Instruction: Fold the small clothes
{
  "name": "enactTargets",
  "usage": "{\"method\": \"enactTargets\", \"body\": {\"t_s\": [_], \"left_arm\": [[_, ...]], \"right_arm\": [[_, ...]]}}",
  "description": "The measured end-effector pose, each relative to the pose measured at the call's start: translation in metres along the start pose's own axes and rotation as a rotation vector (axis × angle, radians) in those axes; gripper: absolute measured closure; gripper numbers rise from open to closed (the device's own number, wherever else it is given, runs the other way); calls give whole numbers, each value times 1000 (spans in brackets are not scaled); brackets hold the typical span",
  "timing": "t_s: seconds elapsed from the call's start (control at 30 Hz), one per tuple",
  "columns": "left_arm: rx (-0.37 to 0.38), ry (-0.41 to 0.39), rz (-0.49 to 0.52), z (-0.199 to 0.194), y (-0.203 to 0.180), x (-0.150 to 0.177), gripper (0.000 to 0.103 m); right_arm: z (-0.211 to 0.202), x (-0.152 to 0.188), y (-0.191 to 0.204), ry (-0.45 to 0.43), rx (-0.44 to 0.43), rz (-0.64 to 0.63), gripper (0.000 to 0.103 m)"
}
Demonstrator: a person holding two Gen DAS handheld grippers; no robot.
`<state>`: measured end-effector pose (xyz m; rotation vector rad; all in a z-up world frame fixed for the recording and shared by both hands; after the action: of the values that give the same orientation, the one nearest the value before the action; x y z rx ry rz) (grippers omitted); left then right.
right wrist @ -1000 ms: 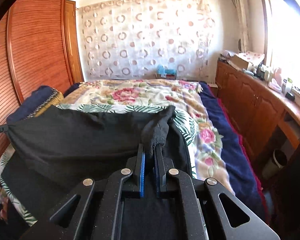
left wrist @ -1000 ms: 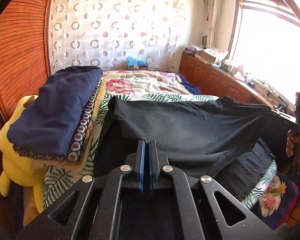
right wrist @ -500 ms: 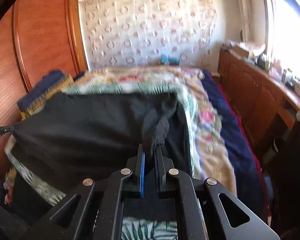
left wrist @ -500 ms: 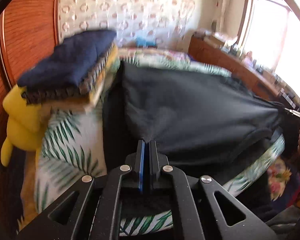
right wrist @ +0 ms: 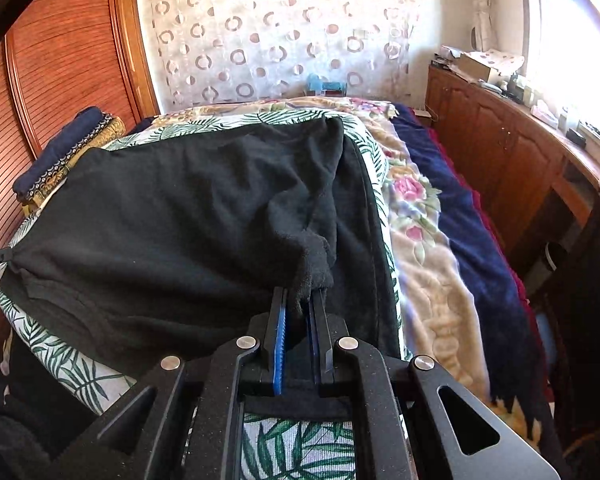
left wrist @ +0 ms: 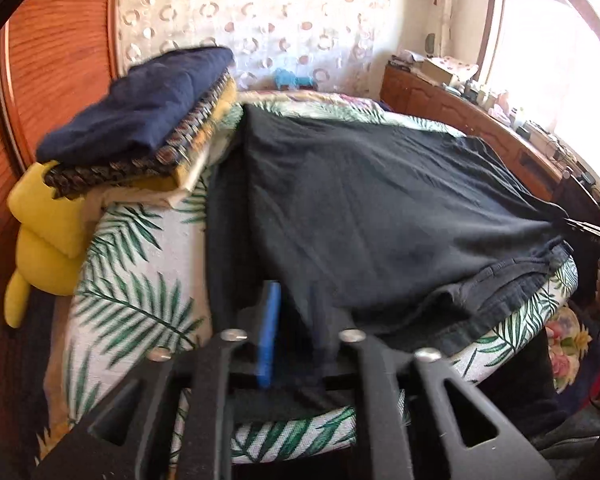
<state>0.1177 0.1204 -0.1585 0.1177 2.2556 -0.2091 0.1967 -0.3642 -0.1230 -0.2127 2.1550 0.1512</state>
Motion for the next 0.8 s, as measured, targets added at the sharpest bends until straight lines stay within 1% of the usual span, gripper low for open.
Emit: {"method": "enactTargets", "body": {"t_s": [0.03, 0.07, 0.1, 0.17, 0.27, 0.33, 0.4, 0.43, 0.5, 0.57, 0.63, 0.67, 0.8], "left_arm": [[-2, -10, 1, -2, 1, -2, 72], [-3, -19, 0, -5, 2, -3, 63], [-2, -27, -3, -7, 4, -5, 58], [-4, -34, -7, -9, 7, -6, 57], [-25, -4, -7, -1, 12, -3, 56], [-34, 11, -11, 3, 15, 0, 56], [-36, 28, -21, 8, 19, 5, 56], [-35, 33, -24, 10, 18, 6, 56], [-31, 51, -37, 15, 19, 10, 52], [-12, 62, -47, 18, 19, 13, 45], [3, 73, -53, 21, 18, 14, 43], [8, 76, -56, 21, 18, 15, 38], [29, 74, -69, 23, 16, 15, 27]], "right_arm": [[-2, 0, 2, -9, 7, -7, 94], [1, 0, 5, -17, 13, -12, 92], [-1, -1, 6, -26, 17, -14, 92], [-7, -3, 7, -47, 19, -15, 91], [-14, -4, 13, -68, 18, -19, 90], [-17, -3, 19, -77, 4, -25, 86], [-19, -3, 26, -87, -4, -38, 77], [-20, -3, 31, -93, -10, -43, 74], [-23, -4, 39, -104, -33, -46, 60], [-23, -3, 47, -113, -56, -48, 54], [-19, -2, 56, -107, -72, -57, 54], [-16, -1, 60, -103, -79, -63, 54], [-3, 3, 77, -83, -125, -80, 54]]}}
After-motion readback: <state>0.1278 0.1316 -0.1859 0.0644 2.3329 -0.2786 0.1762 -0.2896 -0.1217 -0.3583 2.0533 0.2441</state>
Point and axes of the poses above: each gripper's, at about its wrist camera, not at the fingertips, and z roughly the way its jaws point, y to its left, x to its underside, the point moved 7 cm from there along z, roughly the way its jaws point, and after that the axes turned 4 degrees about -y, right-handed, at the moved point
